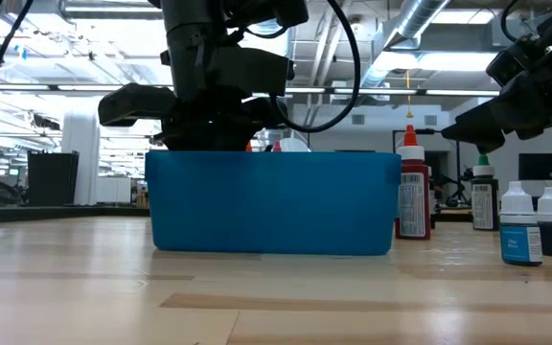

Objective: Pick & Place food coloring
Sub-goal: Put the small purple food coloring bottle into the blue bin, then put the small black food coloring bottle into the blue bin

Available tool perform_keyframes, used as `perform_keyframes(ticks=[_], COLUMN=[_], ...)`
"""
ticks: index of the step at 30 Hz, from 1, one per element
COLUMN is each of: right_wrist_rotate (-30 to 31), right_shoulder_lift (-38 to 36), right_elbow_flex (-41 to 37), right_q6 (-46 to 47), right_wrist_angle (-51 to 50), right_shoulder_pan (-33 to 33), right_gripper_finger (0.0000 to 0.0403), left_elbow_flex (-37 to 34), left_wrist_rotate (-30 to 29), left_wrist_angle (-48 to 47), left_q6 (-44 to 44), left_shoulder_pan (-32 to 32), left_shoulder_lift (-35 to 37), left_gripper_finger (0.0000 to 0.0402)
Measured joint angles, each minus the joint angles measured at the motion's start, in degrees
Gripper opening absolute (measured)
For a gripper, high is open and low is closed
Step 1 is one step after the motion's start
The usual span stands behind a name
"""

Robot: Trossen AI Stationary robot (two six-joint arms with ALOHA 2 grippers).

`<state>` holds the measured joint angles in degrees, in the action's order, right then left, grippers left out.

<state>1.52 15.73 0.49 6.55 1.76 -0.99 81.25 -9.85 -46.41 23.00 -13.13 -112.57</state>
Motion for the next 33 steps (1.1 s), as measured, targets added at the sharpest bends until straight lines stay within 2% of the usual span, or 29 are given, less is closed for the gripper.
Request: perform_keyframes(ticks=[6, 14, 23, 33], right_wrist_rotate=[0.0, 0.0, 0.0, 0.0], right_shoulder_lift=[0.0, 0.0, 0.0, 0.0], right_elbow_flex=[0.0, 0.0, 0.0, 0.0], right_q6=[0.0, 0.0, 0.0, 0.0], right_wrist_angle=[0.0, 0.0, 0.0, 0.0], right_shoulder_pan=[0.0, 0.0, 0.0, 0.0], right_gripper_finger=[0.0184, 0.0184, 0.0184, 0.0184], left_elbow_flex=[0.0, 0.0, 0.0, 0.0], left_wrist_rotate=[-1.8, -4.5, -4.1, -4.0], left_wrist_angle=[0.0, -0.6, -6.0, -13.9], left_q6=[0.0, 0.0, 3.7, -1.9], left_shoulder_pan=[-0.3, -2.8, -9.1, -17.7], left_shoulder_lift=[0.1, 4.3, 8.7, 11.2], left_gripper_finger=[0.0100, 0.0100, 0.0100, 0.0100])
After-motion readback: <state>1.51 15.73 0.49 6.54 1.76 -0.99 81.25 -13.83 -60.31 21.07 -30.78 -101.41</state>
